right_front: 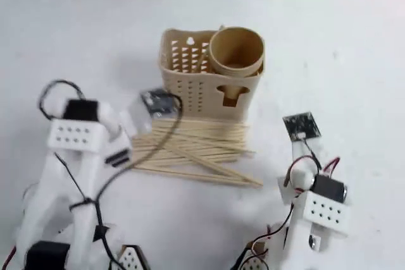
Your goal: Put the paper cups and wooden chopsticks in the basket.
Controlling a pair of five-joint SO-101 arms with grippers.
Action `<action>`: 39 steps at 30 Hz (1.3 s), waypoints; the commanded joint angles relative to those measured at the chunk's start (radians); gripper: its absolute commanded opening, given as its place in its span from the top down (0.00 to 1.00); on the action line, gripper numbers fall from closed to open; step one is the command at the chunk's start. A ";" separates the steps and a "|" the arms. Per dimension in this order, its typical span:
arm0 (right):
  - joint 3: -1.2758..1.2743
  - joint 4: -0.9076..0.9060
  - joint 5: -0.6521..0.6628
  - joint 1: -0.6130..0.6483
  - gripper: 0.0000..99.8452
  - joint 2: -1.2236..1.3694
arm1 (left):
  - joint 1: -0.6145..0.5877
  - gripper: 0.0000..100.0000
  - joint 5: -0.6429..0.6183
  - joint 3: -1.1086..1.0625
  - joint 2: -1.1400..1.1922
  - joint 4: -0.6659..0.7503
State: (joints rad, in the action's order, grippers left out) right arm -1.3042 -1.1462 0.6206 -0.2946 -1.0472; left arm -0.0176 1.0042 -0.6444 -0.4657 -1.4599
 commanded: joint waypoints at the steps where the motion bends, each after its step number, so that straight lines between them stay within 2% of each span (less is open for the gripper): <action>1: -0.078 0.071 0.034 -0.039 0.95 -0.036 | 0.119 0.86 -0.012 -0.137 -0.087 0.195; 7: -0.184 0.137 0.051 -0.038 0.95 -0.094 | 0.248 0.79 -0.091 -0.172 -0.018 0.356; 9: -0.195 0.137 0.051 -0.039 0.95 -0.110 | 0.277 0.80 -0.091 -0.150 0.050 0.391; 18: -0.206 0.139 0.043 -0.039 0.95 -0.122 | 0.278 0.80 -0.087 0.017 0.378 0.503; 29: -0.207 0.139 0.043 -0.039 0.95 -0.122 | 0.285 0.81 -0.098 0.055 0.519 0.505; 34: -0.207 0.139 0.043 -0.039 0.95 -0.122 | 0.277 0.92 -0.098 0.052 0.536 0.499; 39: -0.207 0.139 0.043 -0.039 0.95 -0.122 | 0.277 0.93 -0.098 0.060 0.529 0.459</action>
State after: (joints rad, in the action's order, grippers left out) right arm -1.5159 -1.0249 0.6621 -0.3253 -1.1592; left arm 0.2570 0.9214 -0.6107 0.0683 -0.9705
